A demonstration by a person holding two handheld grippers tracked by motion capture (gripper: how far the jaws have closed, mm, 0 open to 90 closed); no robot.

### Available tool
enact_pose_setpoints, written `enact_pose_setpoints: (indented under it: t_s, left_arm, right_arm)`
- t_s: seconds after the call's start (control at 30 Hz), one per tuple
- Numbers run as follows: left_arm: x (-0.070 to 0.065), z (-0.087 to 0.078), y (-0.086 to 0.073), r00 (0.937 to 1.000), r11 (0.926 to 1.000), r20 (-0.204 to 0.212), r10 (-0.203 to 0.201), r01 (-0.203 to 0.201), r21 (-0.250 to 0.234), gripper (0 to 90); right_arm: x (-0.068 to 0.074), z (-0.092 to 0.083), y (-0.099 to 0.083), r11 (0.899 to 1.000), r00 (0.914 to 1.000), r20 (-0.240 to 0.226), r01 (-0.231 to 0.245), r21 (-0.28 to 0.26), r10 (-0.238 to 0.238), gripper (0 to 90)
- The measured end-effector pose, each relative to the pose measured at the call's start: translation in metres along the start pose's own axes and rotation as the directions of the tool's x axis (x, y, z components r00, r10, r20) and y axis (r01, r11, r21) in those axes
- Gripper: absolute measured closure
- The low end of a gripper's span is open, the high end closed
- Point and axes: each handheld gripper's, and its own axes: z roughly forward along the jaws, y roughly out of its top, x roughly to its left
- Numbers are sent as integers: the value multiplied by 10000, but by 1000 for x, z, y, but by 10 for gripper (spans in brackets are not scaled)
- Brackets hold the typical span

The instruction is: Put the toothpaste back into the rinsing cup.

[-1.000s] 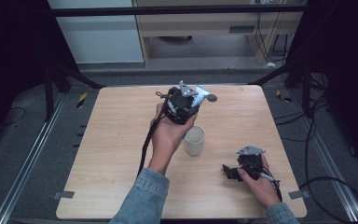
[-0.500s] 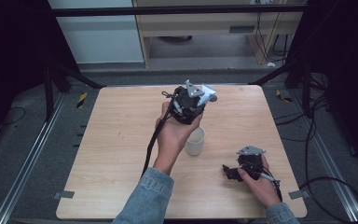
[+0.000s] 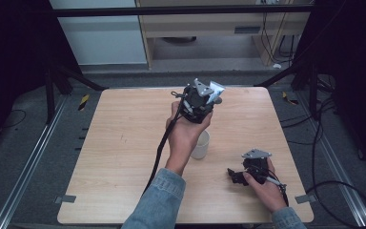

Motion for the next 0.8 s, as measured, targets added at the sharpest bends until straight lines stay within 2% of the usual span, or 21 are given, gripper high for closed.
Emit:
enact_pose_setpoints:
  t_s: [0.27, 0.63, 0.8]
  left_arm:
    - [-2, 3, -2, 10000, 9993, -7, -81, 81, -363, 777]
    - [0, 10, -6, 9998, 9990, -66, -195, 192, -400, 777]
    - [-1, 11, -8, 9995, 9970, -183, -271, 257, -727, 777]
  right_arm:
    - [0, 0, 0, 10000, 10000, 4, 32, -12, -32, 6]
    - [0, 0, 0, 10000, 10000, 7, 27, -6, -27, 6]
    - [0, 0, 0, 10000, 10000, 5, 18, -1, -18, 6]
